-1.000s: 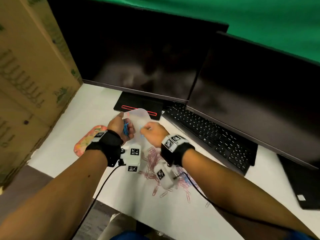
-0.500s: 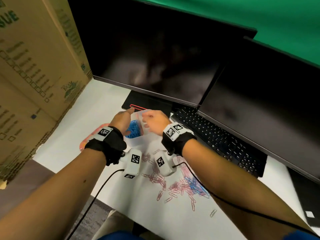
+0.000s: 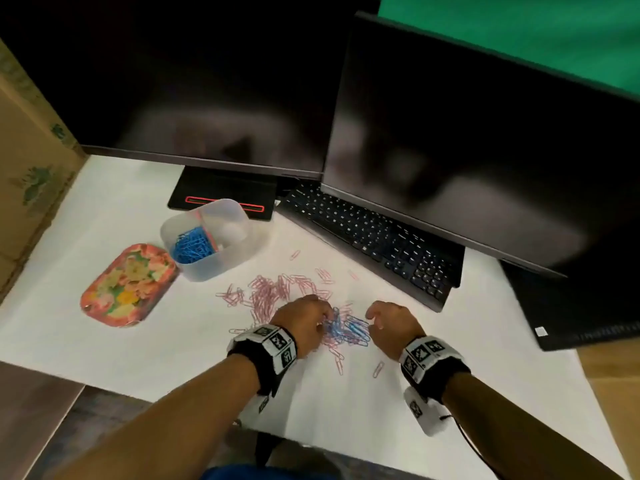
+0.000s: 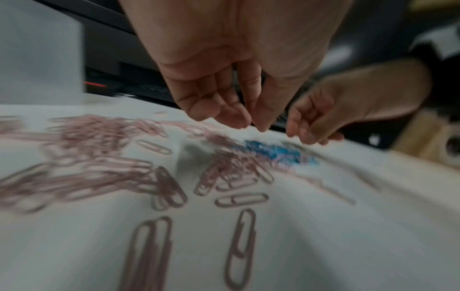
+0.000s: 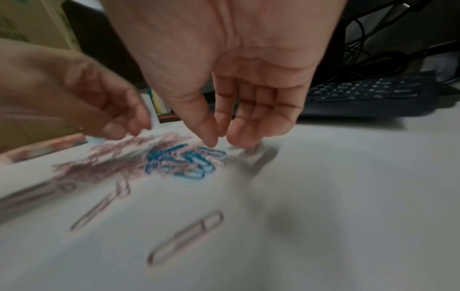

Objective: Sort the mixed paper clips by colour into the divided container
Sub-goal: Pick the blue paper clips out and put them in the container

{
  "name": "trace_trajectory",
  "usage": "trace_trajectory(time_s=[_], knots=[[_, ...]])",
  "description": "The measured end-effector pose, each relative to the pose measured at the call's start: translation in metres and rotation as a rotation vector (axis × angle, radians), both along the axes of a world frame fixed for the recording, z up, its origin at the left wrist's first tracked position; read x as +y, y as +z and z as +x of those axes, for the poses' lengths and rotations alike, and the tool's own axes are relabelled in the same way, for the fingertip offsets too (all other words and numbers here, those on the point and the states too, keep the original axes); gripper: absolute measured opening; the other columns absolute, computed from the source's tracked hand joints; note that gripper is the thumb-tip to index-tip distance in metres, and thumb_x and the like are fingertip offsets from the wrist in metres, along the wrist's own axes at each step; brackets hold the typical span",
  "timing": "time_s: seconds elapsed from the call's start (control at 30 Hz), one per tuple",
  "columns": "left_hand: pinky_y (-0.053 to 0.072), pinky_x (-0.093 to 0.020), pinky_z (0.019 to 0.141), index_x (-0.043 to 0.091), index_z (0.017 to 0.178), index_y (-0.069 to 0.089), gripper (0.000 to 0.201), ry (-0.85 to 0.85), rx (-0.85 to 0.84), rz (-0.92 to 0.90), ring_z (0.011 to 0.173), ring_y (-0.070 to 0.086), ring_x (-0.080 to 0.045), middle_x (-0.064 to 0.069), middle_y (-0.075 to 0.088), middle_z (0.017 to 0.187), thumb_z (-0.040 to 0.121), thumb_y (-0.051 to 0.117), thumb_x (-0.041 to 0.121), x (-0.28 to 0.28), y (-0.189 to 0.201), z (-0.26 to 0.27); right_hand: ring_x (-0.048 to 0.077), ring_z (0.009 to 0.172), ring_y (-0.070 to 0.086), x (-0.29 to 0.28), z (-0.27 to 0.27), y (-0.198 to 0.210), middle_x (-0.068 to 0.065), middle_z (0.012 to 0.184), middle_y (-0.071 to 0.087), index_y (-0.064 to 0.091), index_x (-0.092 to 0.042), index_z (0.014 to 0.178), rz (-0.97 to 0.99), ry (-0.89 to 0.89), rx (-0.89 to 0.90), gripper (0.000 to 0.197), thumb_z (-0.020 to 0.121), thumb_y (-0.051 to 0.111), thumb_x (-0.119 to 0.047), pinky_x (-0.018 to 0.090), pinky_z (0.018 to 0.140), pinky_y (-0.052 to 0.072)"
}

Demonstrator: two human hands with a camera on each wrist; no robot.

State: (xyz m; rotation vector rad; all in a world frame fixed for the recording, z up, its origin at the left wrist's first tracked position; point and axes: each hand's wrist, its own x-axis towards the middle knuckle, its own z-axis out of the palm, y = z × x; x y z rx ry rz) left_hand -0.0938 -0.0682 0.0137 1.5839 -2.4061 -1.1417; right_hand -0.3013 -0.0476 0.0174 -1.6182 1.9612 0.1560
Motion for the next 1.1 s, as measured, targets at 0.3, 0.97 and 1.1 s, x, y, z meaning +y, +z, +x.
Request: trace_trajectory(time_s=[0.3, 0.97, 1.1], knots=[[0.051, -0.039, 0.085, 0.026, 0.117, 0.061, 0.033, -0.204, -0.315, -0.140, 0.114, 0.049, -0.026, -0.004, 0.049, 0.122, 0.088, 0.054, 0.011, -0.018, -0.007, -0.027, 0.022, 0.101, 0.060, 0.011, 0.008, -0.017, 0.001, 0.111, 0.061, 0.061, -0.025, 0.115, -0.115, 0.067, 0.004, 0.026, 0.089, 0.057, -0.031, 0.030, 0.085, 0.050], [0.052, -0.021, 0.072, 0.020, 0.092, 0.066, 0.024, 0.471, 0.330, 0.217, 0.070, 0.065, -0.017, 0.001, 0.066, 0.069, 0.085, 0.054, 0.001, -0.030, -0.007, 0.000, 0.020, 0.097, 0.062, -0.023, 0.015, -0.013, 0.004, 0.114, 0.061, 0.057, -0.022, 0.111, 0.096, -0.098, -0.018, 0.033, 0.084, 0.058, -0.003, 0.024, 0.071, 0.049], [0.050, -0.031, 0.069, 0.018, 0.079, 0.064, 0.024, 0.656, 0.426, 0.377, 0.068, 0.059, -0.020, -0.006, 0.062, 0.073, 0.088, 0.050, 0.001, -0.031, -0.005, -0.002, 0.020, 0.103, 0.062, -0.024, 0.009, -0.013, 0.002, 0.113, 0.065, 0.063, -0.018, 0.112, 0.086, -0.154, -0.112, 0.030, 0.084, 0.061, -0.007, 0.023, 0.078, 0.051]])
